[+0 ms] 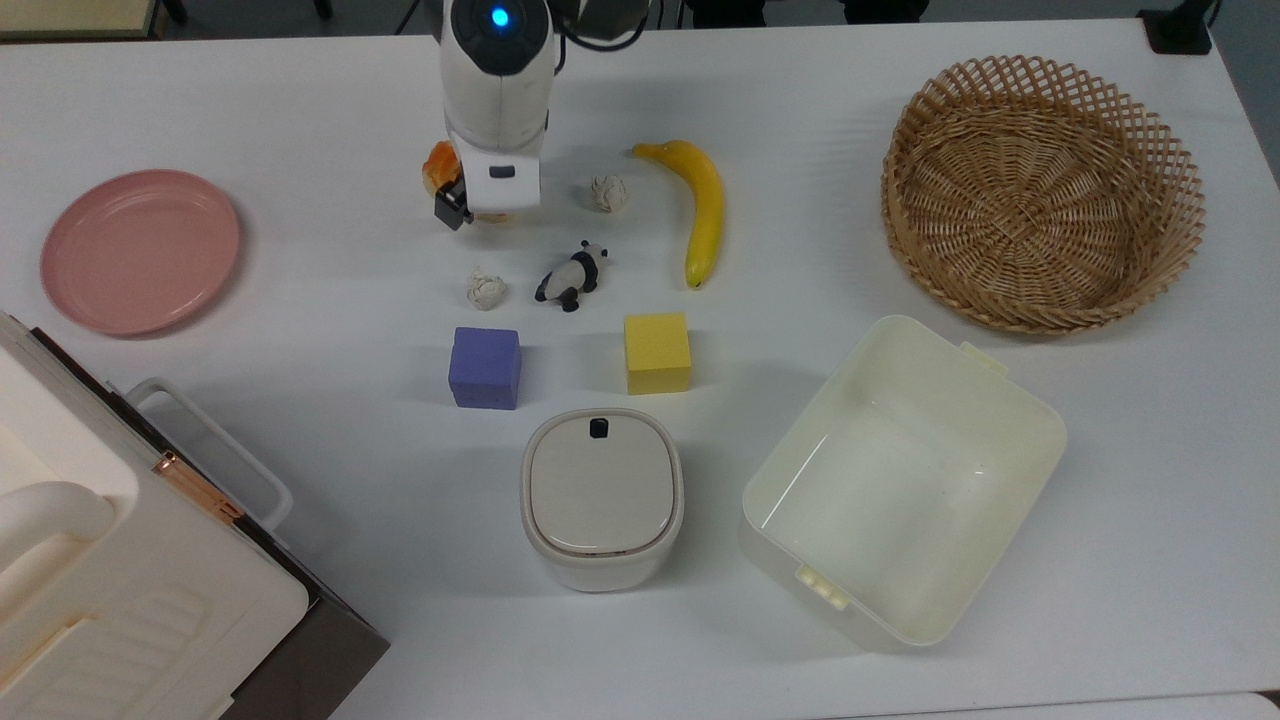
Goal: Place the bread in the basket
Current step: 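Close the gripper on the bread roll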
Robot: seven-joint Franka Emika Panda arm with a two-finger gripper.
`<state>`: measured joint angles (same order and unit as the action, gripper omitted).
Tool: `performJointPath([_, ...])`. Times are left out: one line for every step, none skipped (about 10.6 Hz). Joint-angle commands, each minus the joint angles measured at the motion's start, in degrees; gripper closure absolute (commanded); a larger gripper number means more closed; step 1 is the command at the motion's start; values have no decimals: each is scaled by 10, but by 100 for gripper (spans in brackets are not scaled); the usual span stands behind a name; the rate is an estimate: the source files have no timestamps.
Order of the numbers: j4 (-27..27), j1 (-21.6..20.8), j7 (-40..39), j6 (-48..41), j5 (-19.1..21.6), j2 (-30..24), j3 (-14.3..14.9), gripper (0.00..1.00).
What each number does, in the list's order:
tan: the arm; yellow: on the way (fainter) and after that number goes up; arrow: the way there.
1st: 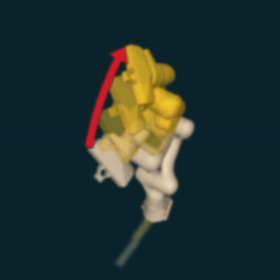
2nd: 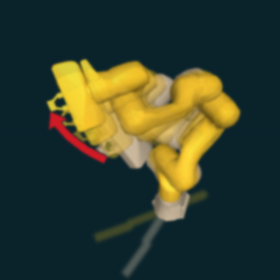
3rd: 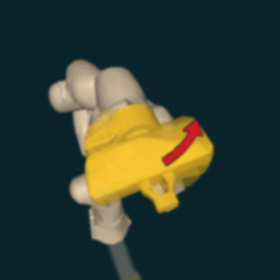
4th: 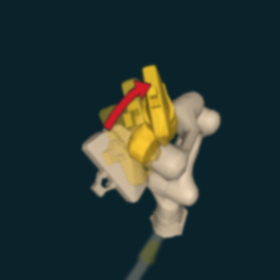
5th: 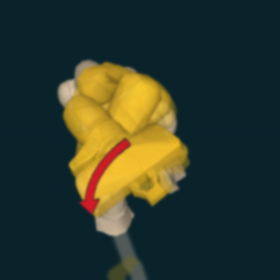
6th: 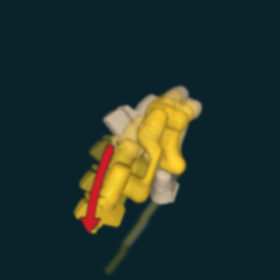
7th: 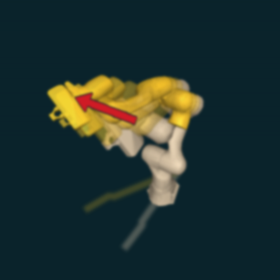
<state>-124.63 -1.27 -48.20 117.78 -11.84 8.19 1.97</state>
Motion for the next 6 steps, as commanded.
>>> performJointPath([-15, -7, 24, 24, -16, -3, 3, 33])
performJointPath([-14, -6, 25, 19, -15, -7, 3, 49])
performJointPath([-11, -6, 25, 15, -15, -12, 3, 60])
performJointPath([-6, -6, 26, 0, -15, -19, 3, 60])
performJointPath([10, -7, 27, -25, -13, -23, 2, 59])
performJointPath([31, -9, 46, -47, -10, -24, 1, 58])
